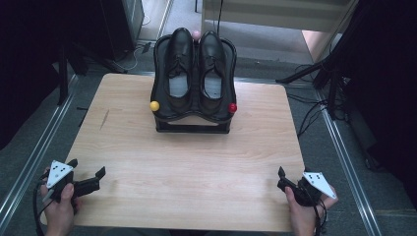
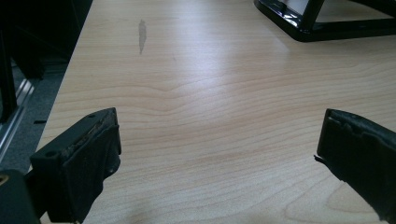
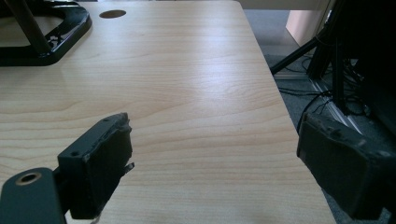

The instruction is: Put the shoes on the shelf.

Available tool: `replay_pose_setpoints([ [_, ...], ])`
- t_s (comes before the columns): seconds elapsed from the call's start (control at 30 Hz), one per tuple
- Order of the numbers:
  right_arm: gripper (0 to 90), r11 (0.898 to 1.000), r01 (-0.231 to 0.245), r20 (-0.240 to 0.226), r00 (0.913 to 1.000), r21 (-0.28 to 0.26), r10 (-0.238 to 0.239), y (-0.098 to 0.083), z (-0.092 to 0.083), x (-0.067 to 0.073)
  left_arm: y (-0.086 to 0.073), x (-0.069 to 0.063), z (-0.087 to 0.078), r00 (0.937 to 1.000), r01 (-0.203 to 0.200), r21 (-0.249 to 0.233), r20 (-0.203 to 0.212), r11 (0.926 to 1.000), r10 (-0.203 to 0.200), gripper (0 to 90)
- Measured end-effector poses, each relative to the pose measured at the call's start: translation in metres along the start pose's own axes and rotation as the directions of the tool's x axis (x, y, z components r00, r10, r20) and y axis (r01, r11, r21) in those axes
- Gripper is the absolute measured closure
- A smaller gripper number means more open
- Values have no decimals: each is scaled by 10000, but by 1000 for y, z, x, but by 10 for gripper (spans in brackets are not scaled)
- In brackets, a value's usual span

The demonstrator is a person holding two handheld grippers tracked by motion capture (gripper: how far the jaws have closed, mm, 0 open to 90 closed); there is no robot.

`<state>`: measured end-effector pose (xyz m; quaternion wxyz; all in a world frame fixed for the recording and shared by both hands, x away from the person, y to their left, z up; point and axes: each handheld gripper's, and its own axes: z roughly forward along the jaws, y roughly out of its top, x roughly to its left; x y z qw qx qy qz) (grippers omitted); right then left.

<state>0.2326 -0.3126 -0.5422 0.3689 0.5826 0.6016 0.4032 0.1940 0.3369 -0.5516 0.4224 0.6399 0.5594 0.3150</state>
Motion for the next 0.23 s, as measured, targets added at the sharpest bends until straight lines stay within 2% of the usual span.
replay_pose_setpoints([
  [0.23,107,10000,80,226,9997,59,-81,-1,3,1,0,1,0,10000,41,-14,86,10000,-41,5],
])
